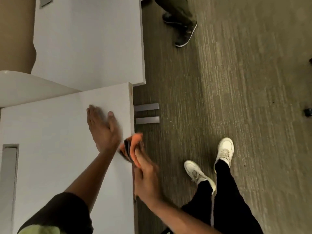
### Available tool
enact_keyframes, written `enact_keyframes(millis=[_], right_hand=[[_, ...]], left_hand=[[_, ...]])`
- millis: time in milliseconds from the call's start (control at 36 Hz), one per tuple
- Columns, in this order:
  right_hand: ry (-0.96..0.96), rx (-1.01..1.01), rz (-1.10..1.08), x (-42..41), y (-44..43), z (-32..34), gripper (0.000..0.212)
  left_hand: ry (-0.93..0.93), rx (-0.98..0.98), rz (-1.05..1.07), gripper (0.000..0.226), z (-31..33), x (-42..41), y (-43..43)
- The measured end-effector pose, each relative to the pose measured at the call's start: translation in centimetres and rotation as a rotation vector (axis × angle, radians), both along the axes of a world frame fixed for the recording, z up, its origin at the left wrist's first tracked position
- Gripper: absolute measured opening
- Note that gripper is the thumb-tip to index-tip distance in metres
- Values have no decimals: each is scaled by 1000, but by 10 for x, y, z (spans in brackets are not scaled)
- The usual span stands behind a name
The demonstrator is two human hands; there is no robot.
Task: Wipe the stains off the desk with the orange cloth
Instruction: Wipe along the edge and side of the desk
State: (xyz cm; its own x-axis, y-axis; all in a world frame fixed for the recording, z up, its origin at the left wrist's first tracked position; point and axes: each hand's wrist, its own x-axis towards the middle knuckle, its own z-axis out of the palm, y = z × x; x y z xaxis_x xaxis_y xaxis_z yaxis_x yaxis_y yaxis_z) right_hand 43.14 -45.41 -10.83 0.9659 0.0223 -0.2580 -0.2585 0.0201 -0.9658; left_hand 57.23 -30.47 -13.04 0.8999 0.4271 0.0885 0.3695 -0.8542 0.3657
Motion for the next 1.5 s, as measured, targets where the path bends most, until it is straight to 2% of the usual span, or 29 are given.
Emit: enact_keyframes(millis=[111,389,611,694,778,944,1056,1222,1306,1500], right_hand=[[56,90,70,-35,-10,1,64],[3,-23,-100,129,-7,3,68],[-23,-89,-23,55,1,4,75],[-18,-106,6,51,3,3,79],[-27,-169,-37,91,8,3,82],[-24,-195,-59,175,3,-2,72],[-52,-173,-46,132,2,3,73],[-64,-69,140,50,-14,-11,75],[-63,-69,105,75,-11,-9,77],[-47,-108,-31,190,-12,-10,76]], left_hand=[[9,-3,2,74,-3,1,3],[6,27,29,75,-5,4,-2],[14,46,24,74,-2,4,-6],[10,49,30,72,-2,4,-7],[9,59,19,70,-2,4,-6],[8,77,6,70,0,4,-6],[18,64,9,71,1,3,-6],[35,64,5,72,3,2,-7],[37,57,12,72,2,3,-8],[37,53,15,72,1,4,-7]])
